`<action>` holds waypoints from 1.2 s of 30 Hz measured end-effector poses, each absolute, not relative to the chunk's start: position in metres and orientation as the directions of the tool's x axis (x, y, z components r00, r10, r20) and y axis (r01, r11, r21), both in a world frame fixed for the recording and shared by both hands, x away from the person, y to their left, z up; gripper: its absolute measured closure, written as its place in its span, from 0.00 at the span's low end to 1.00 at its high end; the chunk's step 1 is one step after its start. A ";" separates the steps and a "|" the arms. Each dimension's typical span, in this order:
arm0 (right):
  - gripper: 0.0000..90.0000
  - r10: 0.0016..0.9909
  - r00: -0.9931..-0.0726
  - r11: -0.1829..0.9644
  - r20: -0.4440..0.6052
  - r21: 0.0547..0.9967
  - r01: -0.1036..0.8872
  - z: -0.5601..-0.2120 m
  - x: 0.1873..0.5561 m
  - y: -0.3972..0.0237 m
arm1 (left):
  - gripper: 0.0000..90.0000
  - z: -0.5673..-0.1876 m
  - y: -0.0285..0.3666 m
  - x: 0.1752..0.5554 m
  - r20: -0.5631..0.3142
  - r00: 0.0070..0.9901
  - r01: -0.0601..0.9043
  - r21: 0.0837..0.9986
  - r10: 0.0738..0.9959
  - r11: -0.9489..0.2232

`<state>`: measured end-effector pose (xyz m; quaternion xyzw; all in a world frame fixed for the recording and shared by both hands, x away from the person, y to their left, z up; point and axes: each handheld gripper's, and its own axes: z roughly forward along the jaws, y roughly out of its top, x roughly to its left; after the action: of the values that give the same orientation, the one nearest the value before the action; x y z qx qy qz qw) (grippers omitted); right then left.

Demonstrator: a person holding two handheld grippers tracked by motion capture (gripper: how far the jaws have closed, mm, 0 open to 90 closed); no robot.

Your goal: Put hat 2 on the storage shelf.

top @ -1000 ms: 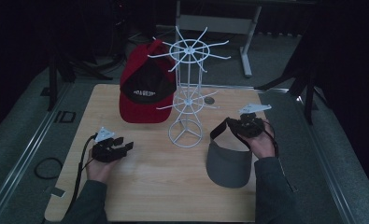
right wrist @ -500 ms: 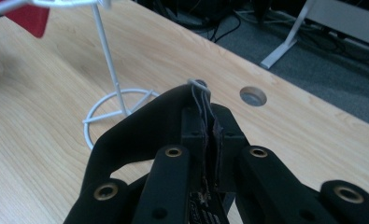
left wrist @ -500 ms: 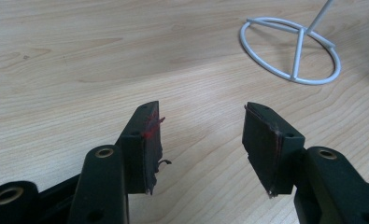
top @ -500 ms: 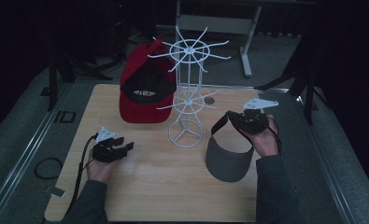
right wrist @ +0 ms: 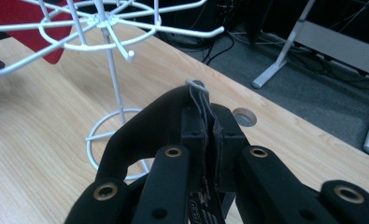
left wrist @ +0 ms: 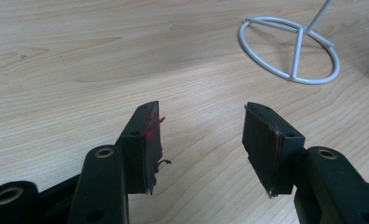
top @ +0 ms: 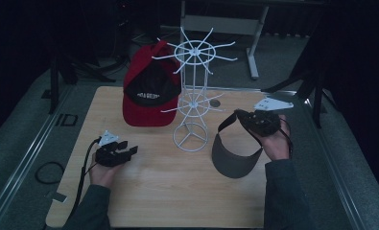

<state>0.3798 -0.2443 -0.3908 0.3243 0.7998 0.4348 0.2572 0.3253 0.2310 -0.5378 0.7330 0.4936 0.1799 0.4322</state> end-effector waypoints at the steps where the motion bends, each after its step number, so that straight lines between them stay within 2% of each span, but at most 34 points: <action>1: 0.95 0.743 -0.657 0.410 -0.131 0.864 0.291 -0.390 0.379 -0.244 | 0.53 -0.538 0.231 0.325 -0.163 0.448 0.568 0.811 0.879 -0.139; 23: 0.95 0.724 -0.672 0.384 -0.155 0.900 0.206 -0.369 0.362 -0.241 | 0.53 -0.537 0.231 0.325 -0.164 0.447 0.568 0.811 0.879 -0.137; 36: 0.96 0.724 -0.669 0.379 -0.164 0.906 0.187 -0.361 0.361 -0.241 | 0.53 -0.537 0.231 0.325 -0.164 0.446 0.566 0.813 0.880 -0.135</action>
<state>0.3606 -0.2411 -0.3614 0.2921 0.7806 0.4747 0.2828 0.3249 0.2313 -0.5369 0.7313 0.4941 0.1808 0.4340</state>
